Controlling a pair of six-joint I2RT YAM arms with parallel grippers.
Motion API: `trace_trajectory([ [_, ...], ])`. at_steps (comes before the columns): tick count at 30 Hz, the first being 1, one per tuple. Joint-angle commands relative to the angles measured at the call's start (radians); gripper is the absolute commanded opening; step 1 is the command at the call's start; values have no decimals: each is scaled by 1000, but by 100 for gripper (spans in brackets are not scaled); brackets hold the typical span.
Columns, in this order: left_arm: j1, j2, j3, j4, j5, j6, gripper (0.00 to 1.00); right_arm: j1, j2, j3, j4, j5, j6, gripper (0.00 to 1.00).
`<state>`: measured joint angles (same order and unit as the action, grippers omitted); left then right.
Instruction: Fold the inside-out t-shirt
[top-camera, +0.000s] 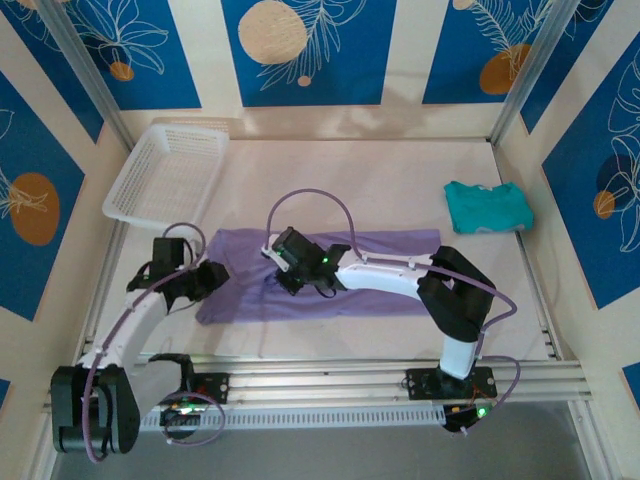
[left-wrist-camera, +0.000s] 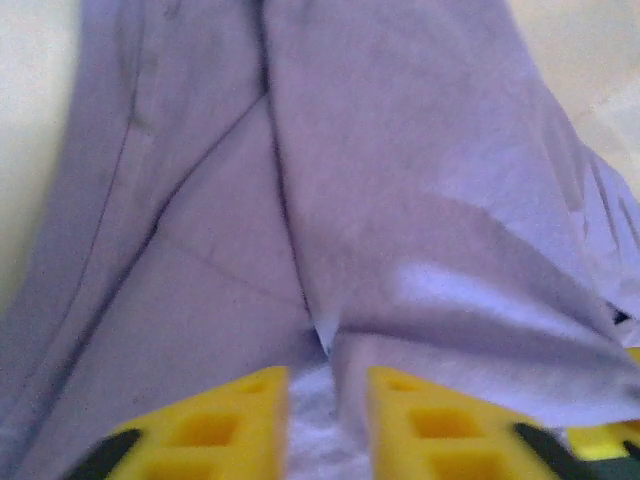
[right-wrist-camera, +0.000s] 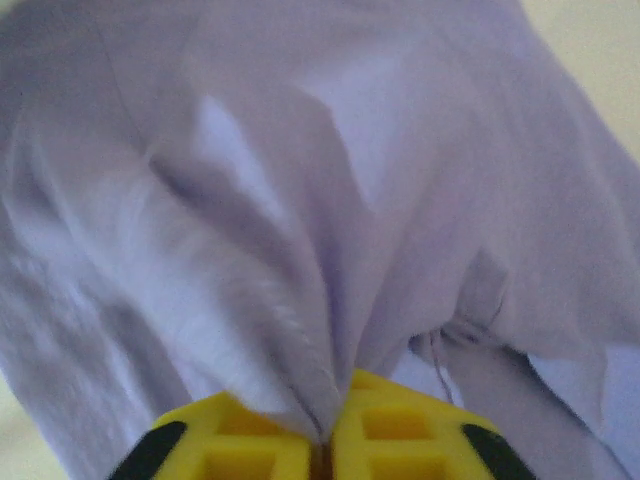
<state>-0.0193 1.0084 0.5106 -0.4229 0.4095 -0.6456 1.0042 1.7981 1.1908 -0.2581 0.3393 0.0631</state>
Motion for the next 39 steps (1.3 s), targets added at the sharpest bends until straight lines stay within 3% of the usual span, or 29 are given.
trace_trajectory([
  [1,0,-40,-21,-5,-28,-11,40,-10,-6,-15,-124,-27,-47,21],
  [5,-1,-50,-13,8,-78,10,51,-23,-18,-5,-173,-9,-46,34],
  [12,-90,103,37,122,-57,7,54,-32,-15,-38,-102,-47,39,42],
  [17,-213,206,59,162,-79,-21,51,-31,3,-66,-42,-72,98,42],
  [25,-298,229,4,178,-97,-74,44,-30,-9,-80,-26,-52,124,38],
  [39,-330,231,-46,197,-87,-102,36,-32,6,-92,-18,-34,158,31],
])
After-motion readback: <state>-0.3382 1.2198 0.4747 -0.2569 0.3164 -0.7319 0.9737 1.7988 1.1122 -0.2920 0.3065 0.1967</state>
